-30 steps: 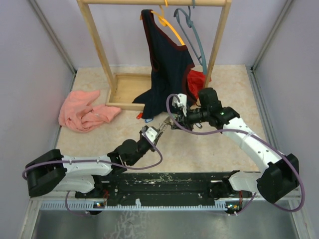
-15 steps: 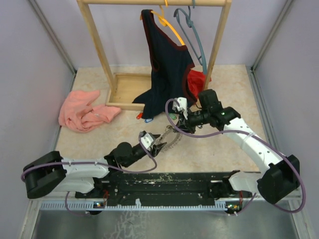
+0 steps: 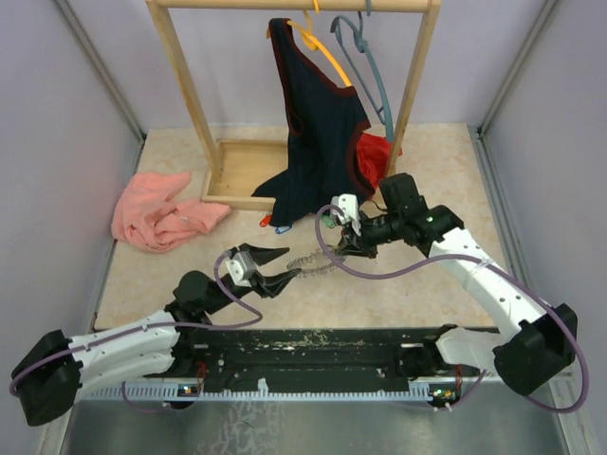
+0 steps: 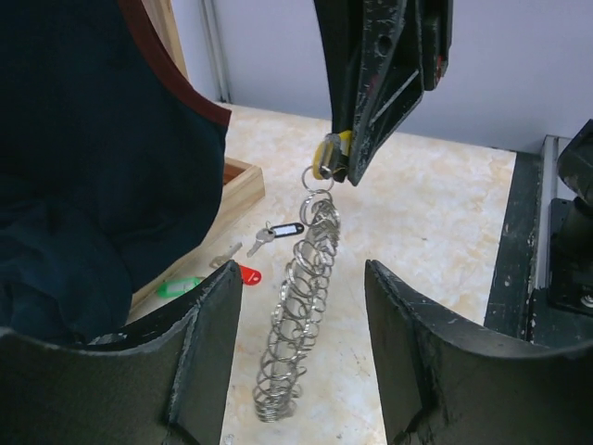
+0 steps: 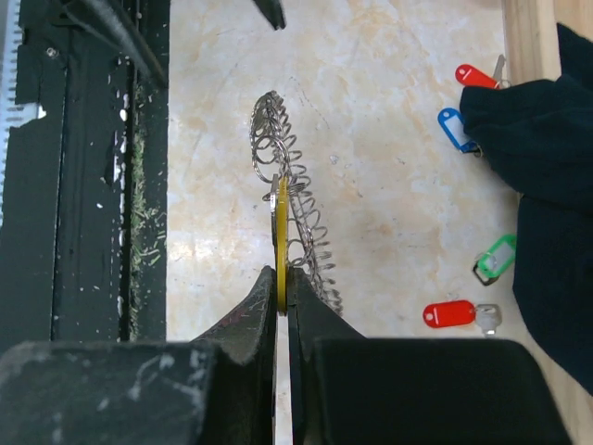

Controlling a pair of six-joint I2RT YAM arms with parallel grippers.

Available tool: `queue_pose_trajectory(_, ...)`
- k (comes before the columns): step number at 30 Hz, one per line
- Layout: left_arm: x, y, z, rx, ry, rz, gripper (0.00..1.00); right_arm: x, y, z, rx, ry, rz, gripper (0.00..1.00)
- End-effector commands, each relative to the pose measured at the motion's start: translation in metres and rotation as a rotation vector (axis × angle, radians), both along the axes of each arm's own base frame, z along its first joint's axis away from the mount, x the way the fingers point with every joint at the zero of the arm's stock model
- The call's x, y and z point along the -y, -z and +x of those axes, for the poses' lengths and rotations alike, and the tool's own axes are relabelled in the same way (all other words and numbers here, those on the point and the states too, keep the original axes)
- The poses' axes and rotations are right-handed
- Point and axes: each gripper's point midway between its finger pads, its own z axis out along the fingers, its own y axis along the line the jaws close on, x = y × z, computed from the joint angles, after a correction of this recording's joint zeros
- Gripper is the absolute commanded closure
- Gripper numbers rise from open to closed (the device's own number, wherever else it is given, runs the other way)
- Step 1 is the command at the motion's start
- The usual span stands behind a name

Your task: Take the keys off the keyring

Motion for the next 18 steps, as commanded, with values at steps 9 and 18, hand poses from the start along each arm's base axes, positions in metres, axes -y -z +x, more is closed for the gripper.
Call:
queue_pose_trajectory(9, 0.023, -0.026, -0.01, 0.002, 0.258, -0.001, 0.4, 0.004, -0.046, -0.006, 0.35, -0.192, -0.116, 1.0)
queue_pose_trajectory(18, 0.03, -0.044, -0.003, 0.005, 0.27, -0.029, 0.25, 0.014, -0.044, 0.003, 0.414, -0.188, -0.268, 1.0)
